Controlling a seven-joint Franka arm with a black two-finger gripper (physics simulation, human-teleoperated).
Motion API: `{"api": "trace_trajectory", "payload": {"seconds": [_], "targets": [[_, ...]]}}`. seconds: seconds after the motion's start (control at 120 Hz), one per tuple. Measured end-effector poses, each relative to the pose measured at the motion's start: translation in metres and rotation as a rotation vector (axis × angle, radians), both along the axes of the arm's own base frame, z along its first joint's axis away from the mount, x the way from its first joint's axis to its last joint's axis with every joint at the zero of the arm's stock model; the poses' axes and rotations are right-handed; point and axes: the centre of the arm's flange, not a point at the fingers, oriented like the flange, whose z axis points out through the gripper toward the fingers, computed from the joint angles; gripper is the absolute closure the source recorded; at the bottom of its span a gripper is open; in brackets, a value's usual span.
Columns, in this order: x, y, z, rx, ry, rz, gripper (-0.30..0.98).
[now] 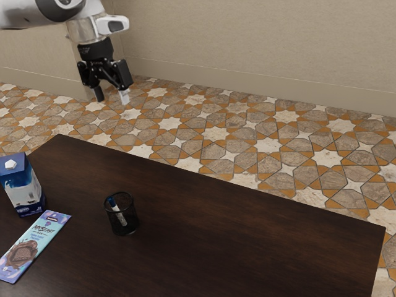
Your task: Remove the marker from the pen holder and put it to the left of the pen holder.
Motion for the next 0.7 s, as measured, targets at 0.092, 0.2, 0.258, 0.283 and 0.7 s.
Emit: {"api": "trace_trajectory", "payload": {"seconds": [0.092, 0.2, 0.258, 0.283, 0.7], "targets": [[0.002, 0.007, -0.001, 0.020, -0.006, 0.016, 0.02], [0.051, 0.006, -0.058, 0.038, 0.066, 0.019, 0.02], [0.073, 0.006, -0.115, 0.041, 0.152, 0.026, 0.02], [0.081, 0.006, -0.143, 0.041, 0.194, 0.029, 0.02], [0.075, 0.077, -0.292, 0.002, 0.567, 0.279, 0.06]]}}
